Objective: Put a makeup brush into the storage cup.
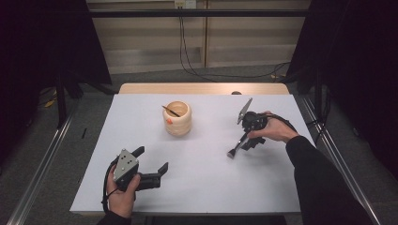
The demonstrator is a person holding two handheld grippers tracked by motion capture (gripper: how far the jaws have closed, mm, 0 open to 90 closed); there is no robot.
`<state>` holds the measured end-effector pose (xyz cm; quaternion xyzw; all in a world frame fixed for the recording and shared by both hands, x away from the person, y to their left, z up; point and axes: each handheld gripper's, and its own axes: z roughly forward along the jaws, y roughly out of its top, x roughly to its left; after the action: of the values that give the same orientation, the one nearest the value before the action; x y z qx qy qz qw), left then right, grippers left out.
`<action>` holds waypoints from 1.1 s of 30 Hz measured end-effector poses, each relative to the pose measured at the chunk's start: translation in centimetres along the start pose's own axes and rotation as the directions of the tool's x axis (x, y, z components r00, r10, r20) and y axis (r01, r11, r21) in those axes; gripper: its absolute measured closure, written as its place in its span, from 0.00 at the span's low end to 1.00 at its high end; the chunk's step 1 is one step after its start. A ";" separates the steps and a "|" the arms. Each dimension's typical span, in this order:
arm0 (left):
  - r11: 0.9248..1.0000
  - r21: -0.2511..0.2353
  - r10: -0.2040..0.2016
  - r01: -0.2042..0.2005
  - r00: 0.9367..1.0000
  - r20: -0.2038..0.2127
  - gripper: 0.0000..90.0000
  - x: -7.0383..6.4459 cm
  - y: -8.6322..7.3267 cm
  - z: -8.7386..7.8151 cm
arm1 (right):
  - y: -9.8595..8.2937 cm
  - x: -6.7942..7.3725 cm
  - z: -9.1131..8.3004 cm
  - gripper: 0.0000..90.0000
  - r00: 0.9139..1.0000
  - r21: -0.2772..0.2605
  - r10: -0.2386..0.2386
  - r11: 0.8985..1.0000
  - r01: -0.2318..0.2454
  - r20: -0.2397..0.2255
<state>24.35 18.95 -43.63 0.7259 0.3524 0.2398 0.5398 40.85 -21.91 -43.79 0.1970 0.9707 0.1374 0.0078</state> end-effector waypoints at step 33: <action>1.000 0.002 -0.002 0.002 1.000 0.005 0.01 0.0 -0.1 0.1 | 0.3 -1.0 1.3 0.32 1.000 -0.045 -0.019 0.999 0.020 0.025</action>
<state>24.41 18.90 -43.73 0.7267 0.3520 0.2368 0.5402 41.94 -21.65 -45.03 0.1890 0.9690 0.1569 0.0257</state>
